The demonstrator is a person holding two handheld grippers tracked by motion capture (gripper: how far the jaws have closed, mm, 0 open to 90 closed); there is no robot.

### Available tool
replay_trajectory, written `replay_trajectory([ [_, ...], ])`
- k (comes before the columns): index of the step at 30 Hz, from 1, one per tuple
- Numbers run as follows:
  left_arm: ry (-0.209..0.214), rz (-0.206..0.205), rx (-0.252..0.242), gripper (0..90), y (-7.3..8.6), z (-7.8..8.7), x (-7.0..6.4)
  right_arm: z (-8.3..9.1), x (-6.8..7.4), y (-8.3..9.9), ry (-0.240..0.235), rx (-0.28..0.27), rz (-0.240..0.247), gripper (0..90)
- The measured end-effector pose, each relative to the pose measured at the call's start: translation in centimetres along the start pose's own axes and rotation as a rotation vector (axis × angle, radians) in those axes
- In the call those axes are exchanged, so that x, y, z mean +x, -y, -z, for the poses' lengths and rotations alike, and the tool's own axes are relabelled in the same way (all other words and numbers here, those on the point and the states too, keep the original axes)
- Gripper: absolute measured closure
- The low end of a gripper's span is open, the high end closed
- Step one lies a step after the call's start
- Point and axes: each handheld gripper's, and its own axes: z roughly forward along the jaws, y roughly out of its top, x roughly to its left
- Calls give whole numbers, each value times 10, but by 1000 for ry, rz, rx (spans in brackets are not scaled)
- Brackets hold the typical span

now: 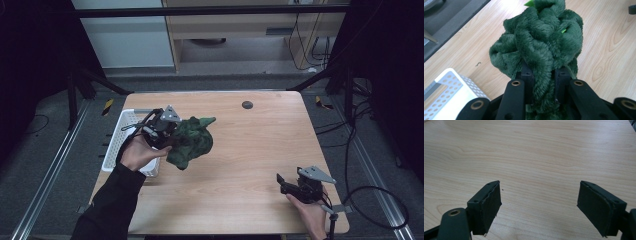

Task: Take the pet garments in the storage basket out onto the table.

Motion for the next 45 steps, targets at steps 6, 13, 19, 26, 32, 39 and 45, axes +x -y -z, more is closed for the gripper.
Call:
replay_trajectory([
  [6, 16, -19, 12, 747, -5, -9, -5, 0, 0, 0, 1, -1, 5, 188],
  [13, 44, -43, 31, 747, -8, -21, -10, 0, 0, 0, -2, 0, -1, 188],
  [19, 64, -69, 45, 747, -12, -31, -16, 0, 0, 0, -2, -1, 8, 188],
  [26, 89, -102, 63, 747, -15, -43, -23, 0, 0, 0, -3, 2, 8, 187],
  [32, 114, -104, 75, 747, -12, -55, -28, -1, 1, 0, -4, 3, 9, 187],
  [39, 141, -117, 87, 747, -11, -66, -33, -1, 1, 0, -5, 4, 10, 186],
  [45, 160, -136, 113, 746, -10, -78, -40, -1, 1, 0, -5, 4, 11, 185],
])
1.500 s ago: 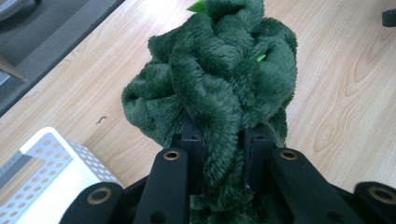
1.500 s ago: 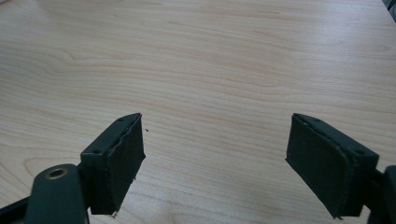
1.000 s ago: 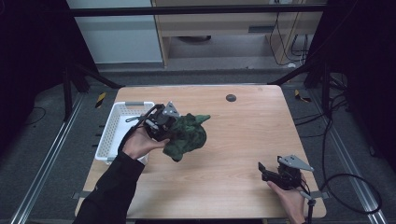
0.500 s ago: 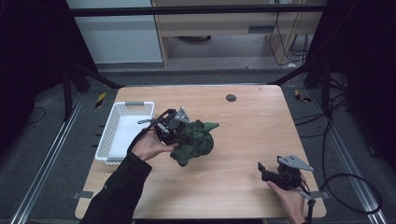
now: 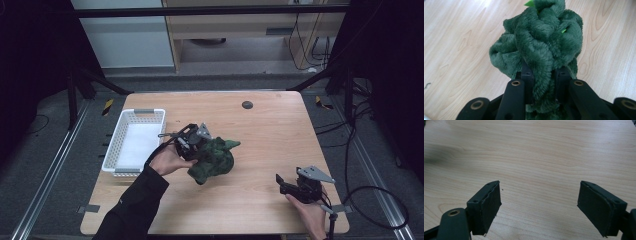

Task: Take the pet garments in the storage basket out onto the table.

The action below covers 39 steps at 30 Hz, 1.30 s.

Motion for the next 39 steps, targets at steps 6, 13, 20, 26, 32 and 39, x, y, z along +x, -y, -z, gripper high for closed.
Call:
replay_trajectory([
  [6, 11, -8, 17, 746, 1, -12, -3, 0, 0, 0, 0, 1, 0, 185],
  [13, 26, -6, 33, 745, 3, -24, -6, 0, 0, 0, -1, 1, 1, 185],
  [20, 46, -14, 54, 744, 6, -36, -9, 0, 0, 0, -2, 2, 0, 184],
  [26, 57, -14, 67, 742, 9, -46, -11, 0, 1, 0, -3, 3, 0, 184],
  [32, 58, -2, 66, 716, 11, -51, -11, 0, 1, 0, -4, 4, 0, 183],
  [39, 48, 5, 67, 639, 12, -52, -11, -1, 1, 0, -3, 4, 4, 182],
])
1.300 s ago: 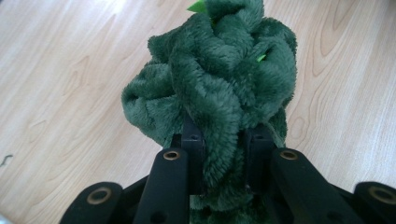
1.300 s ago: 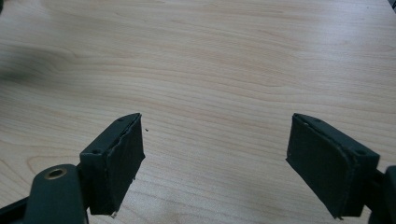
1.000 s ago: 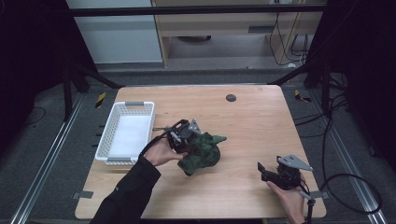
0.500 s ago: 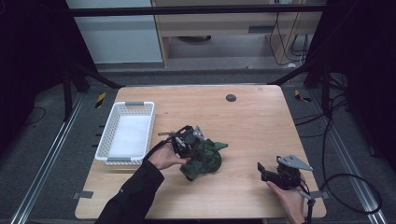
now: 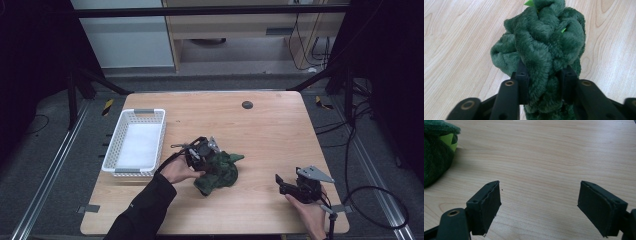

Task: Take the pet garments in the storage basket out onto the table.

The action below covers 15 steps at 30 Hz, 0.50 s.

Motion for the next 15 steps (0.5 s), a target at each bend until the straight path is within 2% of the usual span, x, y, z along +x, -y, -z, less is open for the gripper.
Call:
replay_trajectory([
  [9, -2, 13, -42, 506, 3, 9, 2, 1, 0, 0, -2, 1, -6, 180],
  [15, -9, 19, -83, 432, 8, 21, 2, 1, 0, 0, -1, 1, -6, 180],
])
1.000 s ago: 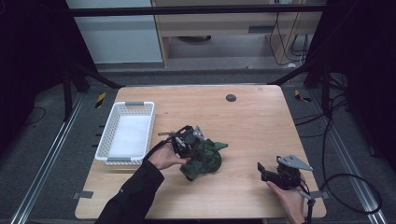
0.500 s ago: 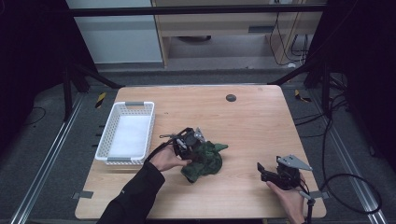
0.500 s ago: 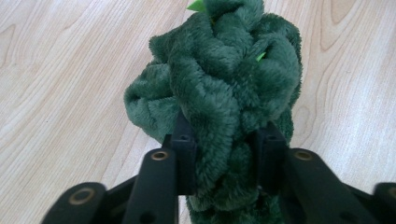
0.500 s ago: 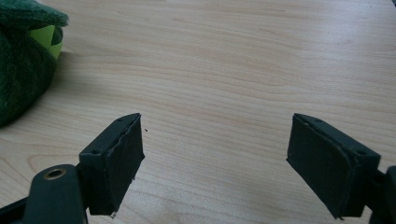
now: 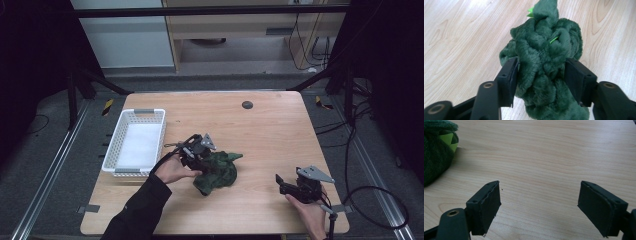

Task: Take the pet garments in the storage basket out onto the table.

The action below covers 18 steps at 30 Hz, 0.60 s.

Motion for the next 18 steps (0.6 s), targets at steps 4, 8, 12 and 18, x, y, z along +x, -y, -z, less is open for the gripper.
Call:
replay_trajectory([
  [4, -5, 8, -19, 401, 2, 5, 0, 0, 0, 0, 3, -1, 4, 179],
  [8, -12, 15, -42, 357, 4, 10, -1, 0, 0, 0, 1, 0, 0, 178],
  [12, -10, 26, -73, 329, 7, 16, -2, 0, 0, 0, 1, 0, 0, 178],
  [18, -33, 45, -134, 275, 16, 26, -5, 0, 0, 0, 2, 0, -2, 177],
])
